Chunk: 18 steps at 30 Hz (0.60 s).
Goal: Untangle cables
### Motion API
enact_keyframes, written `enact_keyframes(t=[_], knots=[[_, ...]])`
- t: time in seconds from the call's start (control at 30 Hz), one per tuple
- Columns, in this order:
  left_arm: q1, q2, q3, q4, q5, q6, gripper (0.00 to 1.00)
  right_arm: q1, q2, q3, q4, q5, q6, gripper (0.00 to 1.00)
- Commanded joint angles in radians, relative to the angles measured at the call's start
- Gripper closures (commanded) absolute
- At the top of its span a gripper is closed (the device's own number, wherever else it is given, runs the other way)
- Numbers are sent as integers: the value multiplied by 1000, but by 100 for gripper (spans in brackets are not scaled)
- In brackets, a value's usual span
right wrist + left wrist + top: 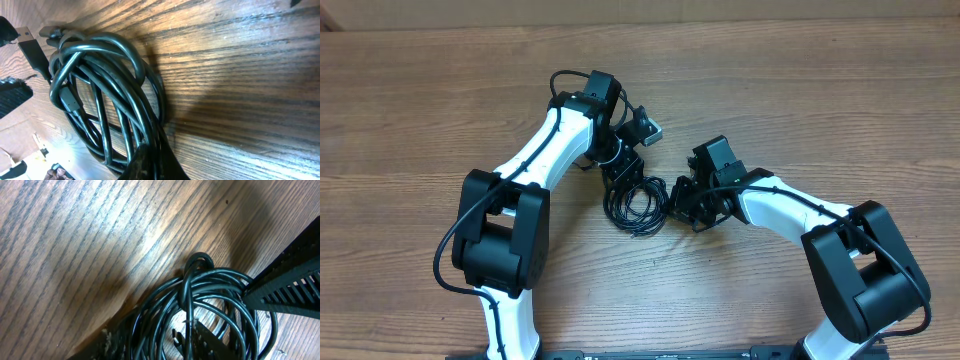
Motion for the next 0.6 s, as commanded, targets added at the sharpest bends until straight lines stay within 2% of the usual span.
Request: enact_keyframes(t=[0.0, 0.1, 0.5, 0.57], knots=[[-9, -19, -9, -6, -36, -11, 60, 5, 10, -5, 7, 21, 2, 96], [-10, -19, -9, -22, -101, -11, 62, 5, 10, -5, 6, 21, 2, 96], [-48, -19, -21, -6, -103, -10, 58, 6, 10, -5, 7, 36, -1, 96], [-59, -19, -22, -5, -105, -10, 58, 6, 10, -5, 8, 35, 0, 90]])
